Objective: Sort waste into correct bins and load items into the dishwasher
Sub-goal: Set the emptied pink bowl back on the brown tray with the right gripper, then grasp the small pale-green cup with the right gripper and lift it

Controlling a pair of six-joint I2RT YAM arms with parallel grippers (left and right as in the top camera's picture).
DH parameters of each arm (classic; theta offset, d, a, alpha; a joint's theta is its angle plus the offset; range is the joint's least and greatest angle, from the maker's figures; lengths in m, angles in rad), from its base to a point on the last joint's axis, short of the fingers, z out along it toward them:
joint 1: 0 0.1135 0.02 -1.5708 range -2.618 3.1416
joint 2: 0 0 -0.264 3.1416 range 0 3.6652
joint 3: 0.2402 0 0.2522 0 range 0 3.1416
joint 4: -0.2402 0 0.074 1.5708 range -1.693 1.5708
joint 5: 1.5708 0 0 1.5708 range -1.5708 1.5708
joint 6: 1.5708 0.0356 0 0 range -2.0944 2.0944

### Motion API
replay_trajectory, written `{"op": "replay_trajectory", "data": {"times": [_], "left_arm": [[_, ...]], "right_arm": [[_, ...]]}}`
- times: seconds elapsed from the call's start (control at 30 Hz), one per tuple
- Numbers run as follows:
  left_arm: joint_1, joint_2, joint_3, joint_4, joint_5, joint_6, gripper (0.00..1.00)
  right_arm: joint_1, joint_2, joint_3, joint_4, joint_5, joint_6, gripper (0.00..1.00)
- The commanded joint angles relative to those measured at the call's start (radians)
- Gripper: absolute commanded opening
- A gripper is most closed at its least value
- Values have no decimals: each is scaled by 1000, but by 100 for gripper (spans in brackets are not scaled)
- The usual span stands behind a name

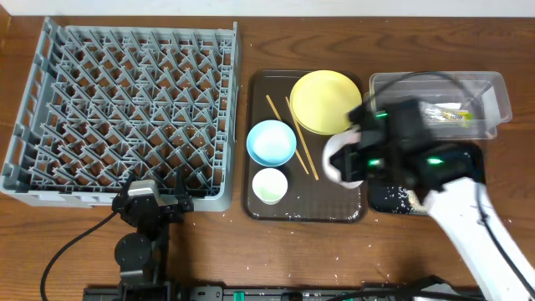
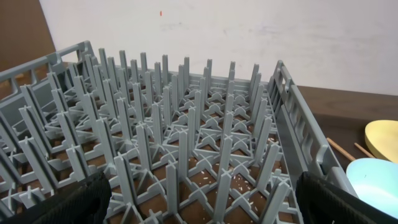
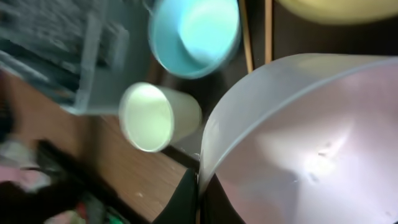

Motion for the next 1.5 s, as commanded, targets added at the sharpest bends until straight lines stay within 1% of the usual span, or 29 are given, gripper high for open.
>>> {"op": "replay_trajectory", "data": {"times": [0.0, 0.2, 0.43, 0.47, 0.57, 0.63, 0.73, 0.83, 1.0, 1.27, 1.33, 1.4, 1.47], "left_arm": [[3, -5, -29, -13, -6, 6, 95], [3, -5, -29, -13, -6, 6, 95], [3, -5, -29, -13, -6, 6, 95], [3, -5, -29, -13, -6, 6, 95], [3, -5, -29, -13, -6, 6, 95], [3, -5, -29, -13, -6, 6, 95], [3, -5, -29, -13, -6, 6, 95], [3, -5, -29, -13, -6, 6, 95], [3, -5, -29, -13, -6, 6, 95], [3, -5, -29, -13, -6, 6, 95], [3, -5, -29, -13, -6, 6, 95], [3, -5, -29, -13, -6, 6, 95], [3, -5, -29, -13, -6, 6, 95]], "right_arm": [[99, 108, 12, -5, 203, 63, 1], [140, 268, 12, 0, 224, 62, 1], [142, 346, 12, 0, 283, 35, 2], [143, 349, 12, 0, 293, 31, 6], [145, 350, 13, 8, 293, 10, 32], [144, 350, 39, 4, 259, -10, 45], [144, 350, 99, -4, 201, -25, 49], [145, 350, 167, 0, 151, -24, 54], [174, 355, 199, 15, 124, -24, 57], [293, 472, 199, 11, 125, -23, 57], [310, 507, 199, 3, 125, -23, 55], [319, 531, 199, -8, 125, -23, 43], [319, 537, 199, -12, 125, -20, 11]]}}
